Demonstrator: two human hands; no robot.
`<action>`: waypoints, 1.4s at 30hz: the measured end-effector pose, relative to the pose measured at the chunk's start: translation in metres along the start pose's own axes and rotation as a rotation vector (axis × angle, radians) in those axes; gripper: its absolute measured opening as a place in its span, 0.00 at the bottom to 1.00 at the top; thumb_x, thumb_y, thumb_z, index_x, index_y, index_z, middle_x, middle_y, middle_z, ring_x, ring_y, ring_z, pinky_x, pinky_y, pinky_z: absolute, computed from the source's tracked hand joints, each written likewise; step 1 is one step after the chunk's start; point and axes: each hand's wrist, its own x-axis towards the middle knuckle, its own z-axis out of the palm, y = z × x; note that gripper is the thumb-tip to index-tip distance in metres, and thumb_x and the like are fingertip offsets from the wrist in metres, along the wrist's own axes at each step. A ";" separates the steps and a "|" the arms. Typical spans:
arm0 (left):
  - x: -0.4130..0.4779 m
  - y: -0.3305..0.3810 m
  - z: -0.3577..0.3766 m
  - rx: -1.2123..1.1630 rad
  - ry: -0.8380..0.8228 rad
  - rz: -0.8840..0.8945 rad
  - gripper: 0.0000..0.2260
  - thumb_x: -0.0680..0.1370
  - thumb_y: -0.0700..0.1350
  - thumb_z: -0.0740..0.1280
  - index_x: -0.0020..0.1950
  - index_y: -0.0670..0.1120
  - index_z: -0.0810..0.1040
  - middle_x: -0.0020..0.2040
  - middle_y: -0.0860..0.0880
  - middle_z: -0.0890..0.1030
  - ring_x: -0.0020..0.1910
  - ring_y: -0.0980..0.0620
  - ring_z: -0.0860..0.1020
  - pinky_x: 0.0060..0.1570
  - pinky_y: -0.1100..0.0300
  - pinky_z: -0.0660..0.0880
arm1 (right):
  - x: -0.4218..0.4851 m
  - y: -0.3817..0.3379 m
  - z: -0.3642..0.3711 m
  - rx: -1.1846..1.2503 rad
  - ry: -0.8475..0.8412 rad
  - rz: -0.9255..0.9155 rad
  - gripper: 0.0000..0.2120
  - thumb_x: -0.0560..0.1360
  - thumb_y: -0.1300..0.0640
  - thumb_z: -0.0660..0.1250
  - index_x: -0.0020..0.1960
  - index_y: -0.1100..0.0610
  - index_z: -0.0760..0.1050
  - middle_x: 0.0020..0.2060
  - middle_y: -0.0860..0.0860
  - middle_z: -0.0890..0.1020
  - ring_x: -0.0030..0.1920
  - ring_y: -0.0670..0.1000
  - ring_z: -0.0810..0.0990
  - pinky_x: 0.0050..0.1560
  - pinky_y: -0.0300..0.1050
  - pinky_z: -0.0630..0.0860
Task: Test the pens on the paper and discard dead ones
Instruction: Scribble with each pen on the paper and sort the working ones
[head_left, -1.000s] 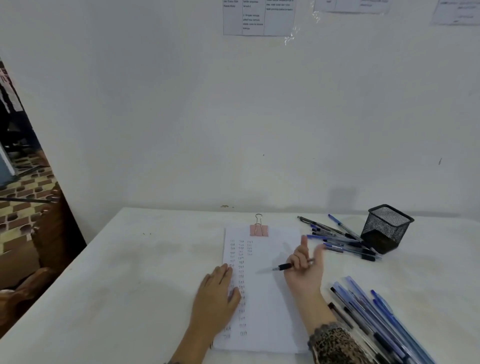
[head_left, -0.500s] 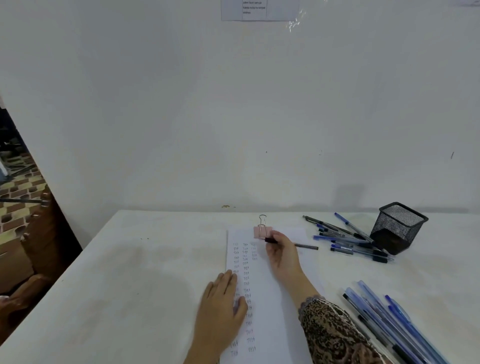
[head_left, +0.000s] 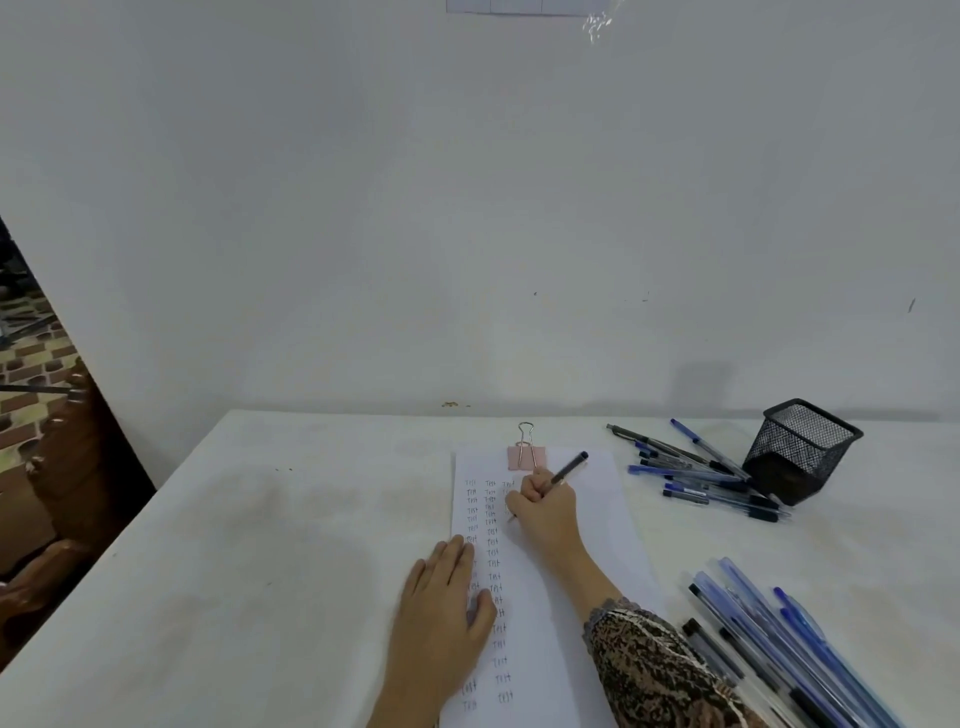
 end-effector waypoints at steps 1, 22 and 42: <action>0.001 0.000 0.002 -0.001 0.014 -0.007 0.23 0.70 0.55 0.55 0.56 0.47 0.81 0.57 0.52 0.81 0.56 0.54 0.79 0.52 0.56 0.76 | 0.001 0.000 0.000 -0.008 -0.001 0.002 0.25 0.66 0.78 0.60 0.27 0.53 0.54 0.28 0.48 0.60 0.29 0.45 0.59 0.29 0.28 0.61; 0.000 0.001 -0.002 -0.072 0.039 -0.029 0.40 0.66 0.62 0.32 0.76 0.51 0.52 0.76 0.57 0.49 0.75 0.59 0.47 0.67 0.68 0.35 | -0.002 -0.006 -0.001 -0.073 0.019 -0.020 0.24 0.66 0.76 0.62 0.26 0.54 0.54 0.26 0.48 0.59 0.31 0.48 0.59 0.28 0.28 0.61; 0.001 0.000 -0.001 -0.059 0.068 -0.036 0.41 0.64 0.62 0.31 0.76 0.51 0.49 0.76 0.57 0.48 0.75 0.60 0.46 0.67 0.67 0.36 | 0.001 0.003 -0.001 -0.078 0.065 -0.037 0.24 0.67 0.76 0.61 0.26 0.54 0.55 0.26 0.48 0.60 0.30 0.48 0.59 0.29 0.28 0.63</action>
